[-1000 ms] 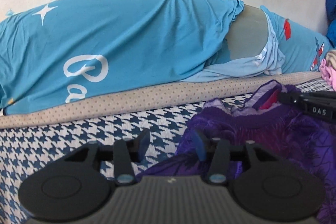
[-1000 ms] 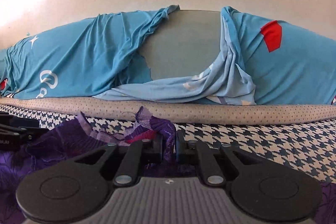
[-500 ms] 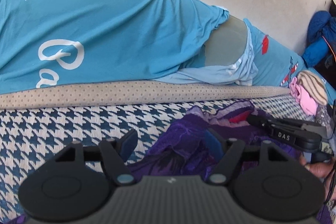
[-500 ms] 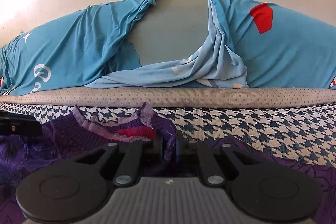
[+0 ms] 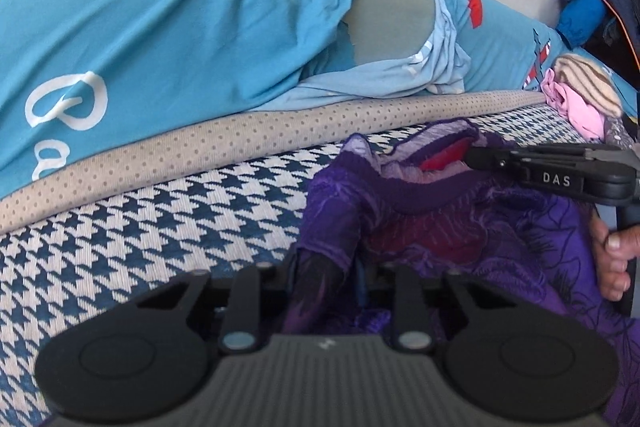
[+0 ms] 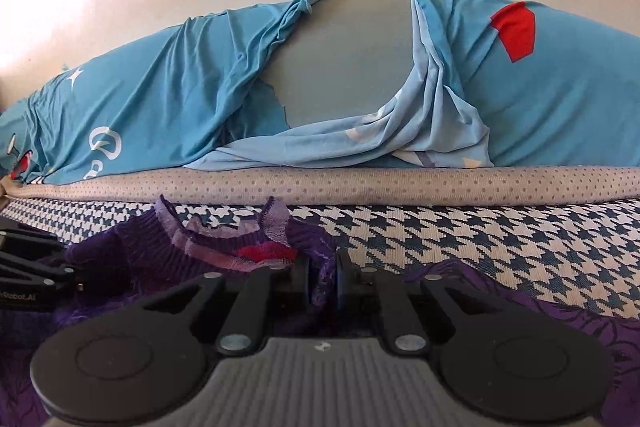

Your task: Fold clothes

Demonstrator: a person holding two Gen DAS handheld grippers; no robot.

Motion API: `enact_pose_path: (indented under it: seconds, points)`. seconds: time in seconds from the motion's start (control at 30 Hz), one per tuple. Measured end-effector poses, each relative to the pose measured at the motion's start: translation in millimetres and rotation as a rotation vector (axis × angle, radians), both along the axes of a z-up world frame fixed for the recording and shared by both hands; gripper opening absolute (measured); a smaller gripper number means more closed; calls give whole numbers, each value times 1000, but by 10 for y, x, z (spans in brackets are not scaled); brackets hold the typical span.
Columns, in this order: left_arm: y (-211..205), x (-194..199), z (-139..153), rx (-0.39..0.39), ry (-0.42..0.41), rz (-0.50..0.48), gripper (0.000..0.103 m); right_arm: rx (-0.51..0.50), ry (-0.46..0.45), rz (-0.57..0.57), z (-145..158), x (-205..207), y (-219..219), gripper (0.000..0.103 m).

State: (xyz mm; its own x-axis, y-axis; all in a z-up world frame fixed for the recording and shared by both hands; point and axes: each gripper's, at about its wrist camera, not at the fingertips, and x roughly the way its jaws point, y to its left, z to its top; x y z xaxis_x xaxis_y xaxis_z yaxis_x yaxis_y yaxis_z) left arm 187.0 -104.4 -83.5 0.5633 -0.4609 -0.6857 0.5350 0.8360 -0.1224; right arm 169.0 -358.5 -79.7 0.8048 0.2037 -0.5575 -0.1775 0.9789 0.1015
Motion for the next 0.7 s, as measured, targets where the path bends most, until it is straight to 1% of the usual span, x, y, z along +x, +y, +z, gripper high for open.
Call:
enact_pose_path:
  seconds: [0.03, 0.07, 0.1, 0.17, 0.3, 0.33, 0.37, 0.4, 0.43, 0.5, 0.63, 0.7]
  points:
    - [-23, -30, 1, 11, -15, -7, 15, -2, 1, 7, -7, 1, 11, 19]
    - [-49, -58, 0, 24, -32, -13, 14, -3, 2, 14, -14, 3, 22, 33]
    - [-77, -83, -4, 42, -50, -16, 14, -5, 4, 21, -21, 4, 32, 49]
    - [-130, -132, -11, 84, -89, -22, 14, -8, 6, 36, -35, 7, 54, 59]
    - [-217, -208, -29, 153, -151, -26, 14, -15, 11, 64, -63, 12, 97, 60]
    - [-240, -229, -31, 172, -167, -26, 14, -17, 12, 72, -70, 13, 108, 59]
    - [-265, -256, -33, 194, -187, -27, 14, -23, 13, 77, -78, 15, 124, 51]
    - [-300, -283, -44, 223, -213, -28, 14, -46, 12, 76, -85, 21, 153, 30]
    - [-342, -322, -59, 258, -245, -28, 14, -63, 10, 72, -87, 28, 171, 21]
    - [-429, -398, -91, 323, -303, -24, 14, -71, 0, 76, -71, 30, 187, 12]
    - [-579, -534, -160, 460, -444, -9, 13, -91, -47, 55, 4, 29, 230, 9]
    - [-621, -573, -174, 509, -510, 19, 13, -95, -83, 38, 75, 27, 249, 8]
